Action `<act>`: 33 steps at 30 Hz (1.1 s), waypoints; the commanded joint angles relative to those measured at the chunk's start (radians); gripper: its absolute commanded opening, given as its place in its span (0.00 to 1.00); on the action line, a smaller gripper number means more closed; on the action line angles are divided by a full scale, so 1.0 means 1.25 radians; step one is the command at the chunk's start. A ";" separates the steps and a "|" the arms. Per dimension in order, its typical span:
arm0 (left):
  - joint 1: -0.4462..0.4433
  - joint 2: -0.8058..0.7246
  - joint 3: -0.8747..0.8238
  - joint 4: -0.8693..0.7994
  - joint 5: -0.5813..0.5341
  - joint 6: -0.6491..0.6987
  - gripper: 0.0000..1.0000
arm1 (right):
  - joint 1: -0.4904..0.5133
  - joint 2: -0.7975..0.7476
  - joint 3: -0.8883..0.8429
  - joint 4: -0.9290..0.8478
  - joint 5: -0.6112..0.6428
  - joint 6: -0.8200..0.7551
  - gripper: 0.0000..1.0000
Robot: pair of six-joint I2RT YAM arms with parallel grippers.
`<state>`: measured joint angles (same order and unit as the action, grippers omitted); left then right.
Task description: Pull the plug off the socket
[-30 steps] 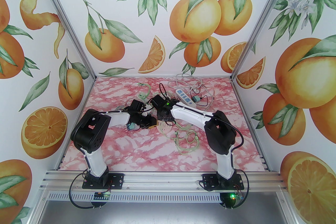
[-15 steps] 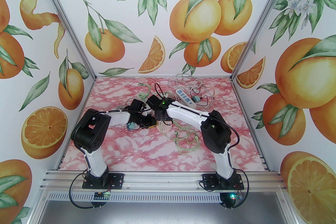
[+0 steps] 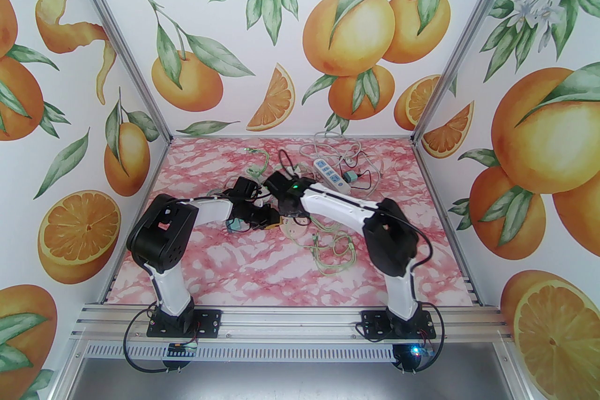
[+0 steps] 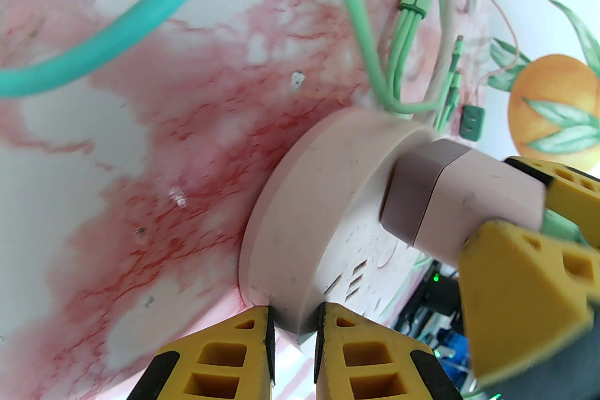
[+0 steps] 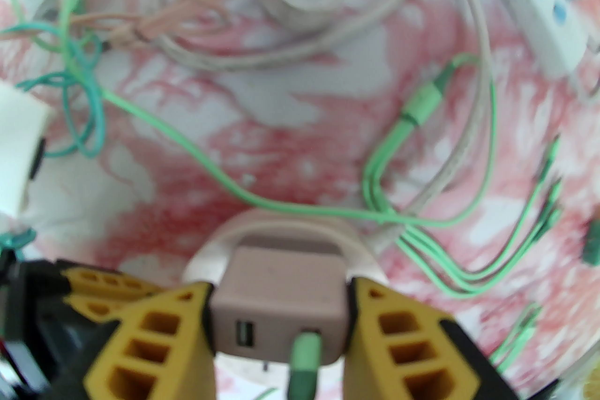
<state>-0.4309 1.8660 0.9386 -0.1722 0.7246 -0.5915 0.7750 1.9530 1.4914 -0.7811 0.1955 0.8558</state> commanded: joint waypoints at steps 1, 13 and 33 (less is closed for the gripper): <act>-0.009 0.083 -0.054 -0.135 -0.184 0.020 0.19 | -0.026 -0.044 -0.040 0.039 -0.074 0.027 0.25; -0.009 0.088 -0.050 -0.139 -0.182 0.021 0.17 | 0.087 0.087 0.193 -0.147 0.073 -0.078 0.25; -0.011 0.073 -0.026 -0.150 -0.178 0.025 0.17 | -0.030 -0.033 -0.024 0.050 -0.122 0.040 0.24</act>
<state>-0.4355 1.8748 0.9565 -0.1764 0.7315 -0.5762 0.7261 1.9369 1.4677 -0.7540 0.0929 0.8677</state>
